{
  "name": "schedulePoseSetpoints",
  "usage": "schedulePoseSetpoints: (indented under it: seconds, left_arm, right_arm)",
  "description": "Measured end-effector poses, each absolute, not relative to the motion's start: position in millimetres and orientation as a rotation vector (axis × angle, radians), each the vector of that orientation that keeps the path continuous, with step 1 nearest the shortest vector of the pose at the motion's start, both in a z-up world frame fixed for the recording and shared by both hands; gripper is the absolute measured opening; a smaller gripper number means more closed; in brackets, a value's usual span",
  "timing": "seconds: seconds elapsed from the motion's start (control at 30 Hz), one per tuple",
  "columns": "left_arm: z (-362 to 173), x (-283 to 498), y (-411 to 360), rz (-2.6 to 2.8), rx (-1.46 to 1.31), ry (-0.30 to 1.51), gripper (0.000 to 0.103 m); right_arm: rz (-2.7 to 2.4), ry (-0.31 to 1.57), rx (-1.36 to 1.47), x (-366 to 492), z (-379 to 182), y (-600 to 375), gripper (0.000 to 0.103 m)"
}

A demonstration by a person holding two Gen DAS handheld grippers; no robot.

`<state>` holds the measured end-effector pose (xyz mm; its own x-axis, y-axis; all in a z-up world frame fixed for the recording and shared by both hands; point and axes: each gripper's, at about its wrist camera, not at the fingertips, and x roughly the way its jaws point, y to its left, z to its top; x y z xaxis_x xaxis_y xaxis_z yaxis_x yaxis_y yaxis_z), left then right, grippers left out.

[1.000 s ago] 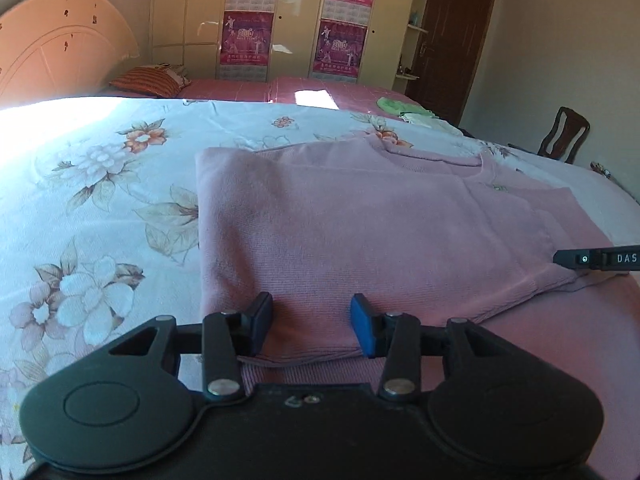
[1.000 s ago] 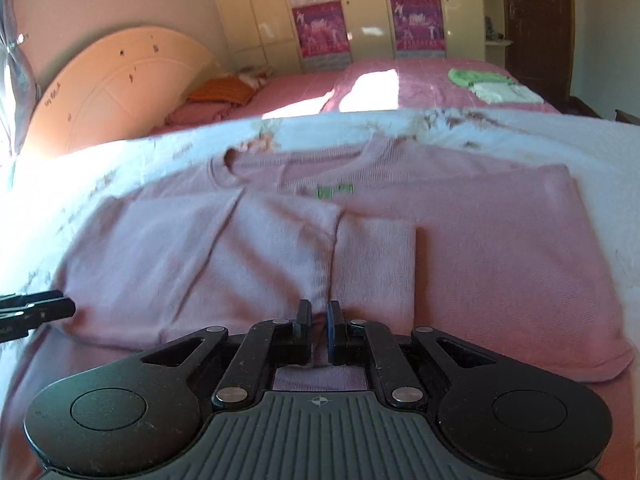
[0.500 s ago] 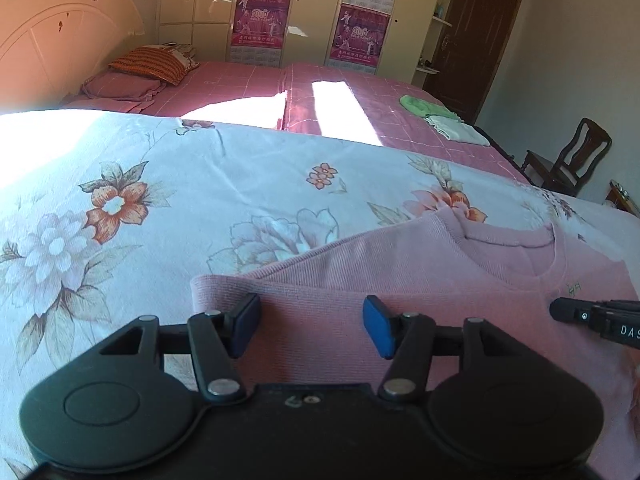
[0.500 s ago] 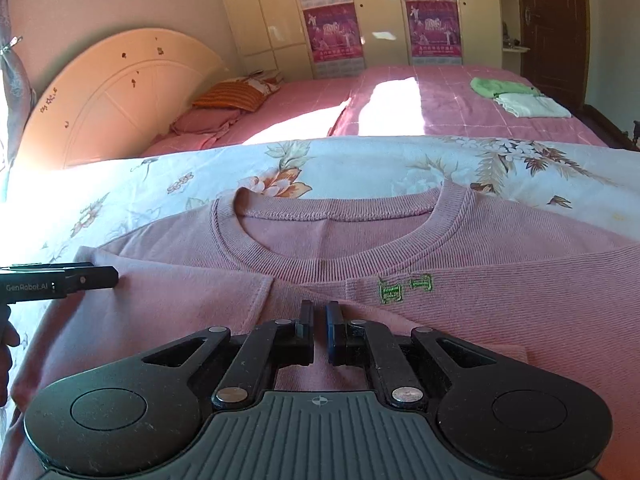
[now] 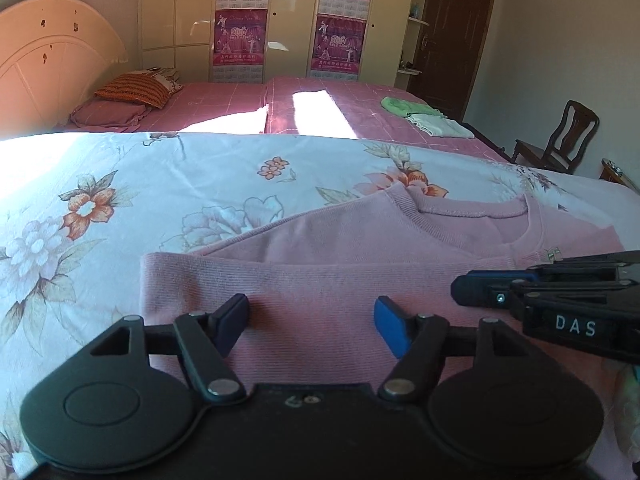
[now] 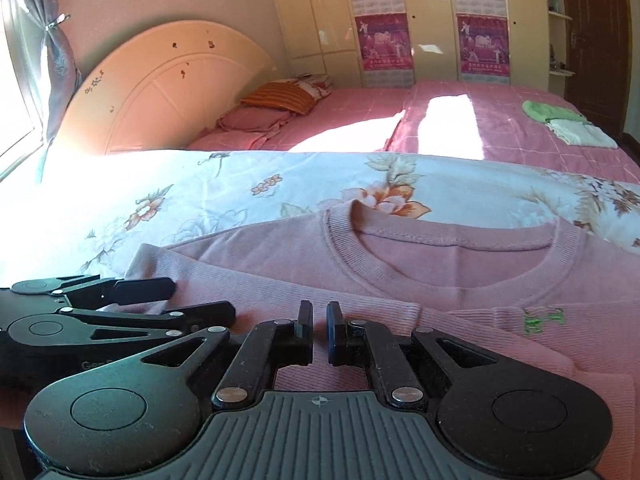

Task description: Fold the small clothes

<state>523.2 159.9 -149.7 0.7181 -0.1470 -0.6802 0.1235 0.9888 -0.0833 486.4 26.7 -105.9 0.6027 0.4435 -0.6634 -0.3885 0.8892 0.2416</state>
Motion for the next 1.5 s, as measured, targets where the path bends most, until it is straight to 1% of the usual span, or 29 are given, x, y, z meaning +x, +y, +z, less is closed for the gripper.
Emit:
schedulePoseSetpoints:
  seconds: [0.13, 0.2, 0.3, 0.37, 0.4, 0.47, 0.53, 0.63, 0.67, 0.7, 0.77, 0.93, 1.03, 1.17, 1.2, 1.23, 1.27, 1.33, 1.5]
  left_arm:
    - [-150.9, 505.8, 192.3, -0.187, -0.035, 0.734, 0.064]
    - [-152.3, 504.4, 188.6, -0.126, 0.055, 0.745, 0.068]
    - [-152.9, 504.7, 190.7, -0.12, 0.017, 0.738, 0.068]
    - [-143.1, 497.1, 185.5, -0.083, 0.036, 0.728, 0.062]
    - [-133.4, 485.4, 182.6, -0.096, 0.027, 0.688, 0.063]
    - [-123.9, 466.1, 174.3, -0.135, -0.024, 0.651, 0.07]
    - [-127.7, 452.8, 156.2, -0.187, -0.005, 0.669, 0.07]
    - [-146.5, 440.2, 137.1, -0.2, 0.051, 0.72, 0.071]
    - [-151.1, 437.6, 137.1, -0.192, 0.048, 0.735, 0.071]
    - [-155.7, 430.6, 140.9, -0.186, 0.037, 0.72, 0.071]
    - [-156.8, 421.5, 148.3, -0.17, 0.03, 0.715, 0.073]
    - [-153.8, 399.5, 167.6, -0.165, 0.019, 0.715, 0.07]
    - [-154.5, 392.3, 165.1, -0.161, 0.056, 0.712, 0.07]
    - [-151.6, 394.4, 163.4, -0.147, 0.054, 0.734, 0.07]
    - [-151.4, 394.5, 163.1, -0.146, 0.054, 0.738, 0.07]
    - [-151.7, 395.0, 163.5, -0.147, 0.053, 0.738, 0.07]
    - [-152.6, 394.9, 163.5, -0.149, 0.056, 0.736, 0.07]
    - [-154.6, 393.7, 162.6, -0.15, 0.066, 0.73, 0.07]
    - [-155.1, 393.3, 160.6, -0.144, 0.073, 0.728, 0.071]
  right_arm:
    - [0.383, 0.766, 0.024, 484.0, -111.8, -7.8, 0.005]
    - [0.318, 0.778, 0.047, 483.4, -114.2, -31.9, 0.005]
    - [0.33, 0.796, 0.102, 484.1, -119.8, -49.8, 0.005]
    - [0.312, 0.791, 0.066, 478.3, -110.1, -45.0, 0.005]
    - [0.323, 0.759, 0.055, 469.6, -101.2, -42.3, 0.005]
    - [0.373, 0.712, 0.06, 449.5, -86.8, -33.5, 0.005]
    - [0.441, 0.743, 0.073, 435.3, -86.5, -17.5, 0.005]
    - [0.484, 0.799, 0.02, 413.9, -101.3, 9.0, 0.005]
    - [0.471, 0.789, -0.003, 406.5, -105.7, 12.8, 0.015]
    - [0.466, 0.779, -0.009, 401.0, -107.8, 12.6, 0.023]
    - [0.467, 0.778, 0.026, 391.6, -109.3, 0.9, 0.029]
    - [0.276, 0.765, 0.07, 372.0, -103.0, -56.6, 0.031]
    - [0.268, 0.812, 0.206, 372.3, -105.1, -94.9, 0.019]
    - [0.249, 0.804, 0.175, 371.6, -89.4, -88.1, 0.019]
    - [0.219, 0.78, 0.161, 369.6, -84.4, -86.5, 0.019]
    - [0.175, 0.771, 0.148, 367.7, -83.0, -86.5, 0.022]
    - [0.138, 0.797, 0.137, 368.3, -87.1, -88.5, 0.027]
    - [0.135, 0.857, 0.149, 370.2, -103.2, -94.1, 0.033]
    - [0.128, 0.845, 0.106, 365.5, -99.8, -92.5, 0.033]
